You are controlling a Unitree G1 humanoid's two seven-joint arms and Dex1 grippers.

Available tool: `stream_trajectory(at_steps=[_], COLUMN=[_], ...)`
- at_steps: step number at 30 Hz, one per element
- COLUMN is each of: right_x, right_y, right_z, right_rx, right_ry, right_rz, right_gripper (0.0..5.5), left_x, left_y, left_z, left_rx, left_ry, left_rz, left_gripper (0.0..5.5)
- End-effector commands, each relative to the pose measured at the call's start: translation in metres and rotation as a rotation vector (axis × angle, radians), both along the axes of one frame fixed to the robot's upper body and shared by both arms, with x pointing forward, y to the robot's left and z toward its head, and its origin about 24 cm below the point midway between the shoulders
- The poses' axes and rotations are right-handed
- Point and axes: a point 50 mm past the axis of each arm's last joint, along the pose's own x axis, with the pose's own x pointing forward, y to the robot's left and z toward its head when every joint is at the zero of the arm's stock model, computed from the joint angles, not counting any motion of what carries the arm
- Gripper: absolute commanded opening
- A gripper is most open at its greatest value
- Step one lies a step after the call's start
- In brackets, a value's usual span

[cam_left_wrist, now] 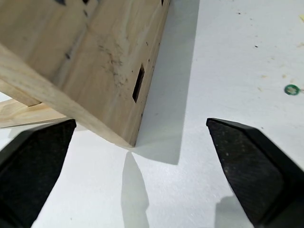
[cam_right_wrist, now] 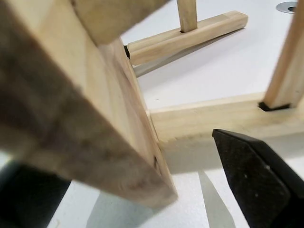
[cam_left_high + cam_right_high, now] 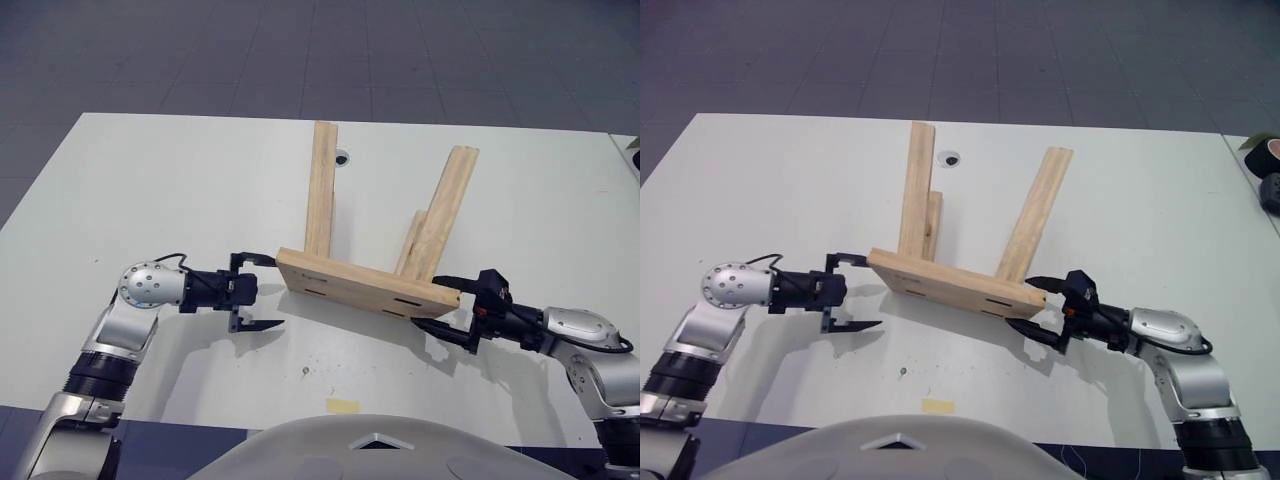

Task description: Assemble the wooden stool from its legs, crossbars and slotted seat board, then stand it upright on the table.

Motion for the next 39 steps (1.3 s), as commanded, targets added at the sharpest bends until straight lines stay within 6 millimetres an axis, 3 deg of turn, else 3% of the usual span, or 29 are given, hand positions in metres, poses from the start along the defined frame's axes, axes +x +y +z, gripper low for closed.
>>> stream_trajectory(at_steps=[1,7,11,15,19,25,31,34,39], right_x=[-0.004,-0.011,-0.01,-0.008,-0.011,-0.008,-0.011,-0.008,-0.006], right_y=[0.002,-0.009,-0.009,-0.008,-0.008,-0.006,-0.007,-0.008,-0.012], right_z=[0.002,-0.012,-0.013,-0.011,-0.013,-0.012,-0.012,-0.011,-0.009], right_rx=[0.048,0.015,0.01,0.014,0.013,0.004,0.003,-0.005,-0.009], right_ry=[0.078,0.151,0.159,0.152,0.157,0.147,0.17,0.165,0.172], right_rz=[0.044,0.024,0.038,0.046,0.055,0.064,0.094,0.102,0.108], right_gripper=[4.13,3.11,2.49,2.31,2.27,2.27,2.23,2.23,2.23], left_x=[0.005,-0.003,0.01,0.027,0.033,0.024,0.041,0.042,0.03], left_y=[0.0,-0.01,-0.015,0.0,0.004,-0.015,-0.036,-0.037,-0.018], left_z=[0.001,-0.002,0.003,0.015,0.02,0.021,0.027,0.022,0.01], left_rx=[-0.031,-0.059,-0.057,-0.078,-0.083,-0.084,-0.14,-0.117,-0.029], left_ry=[-0.003,0.06,0.021,0.035,0.082,0.224,0.184,0.187,0.265], left_rz=[0.043,0.019,0.04,0.135,0.138,-0.013,-0.007,-0.02,-0.029], left_gripper=[4.39,3.32,2.67,1.97,2.63,3.52,4.62,4.21,3.19])
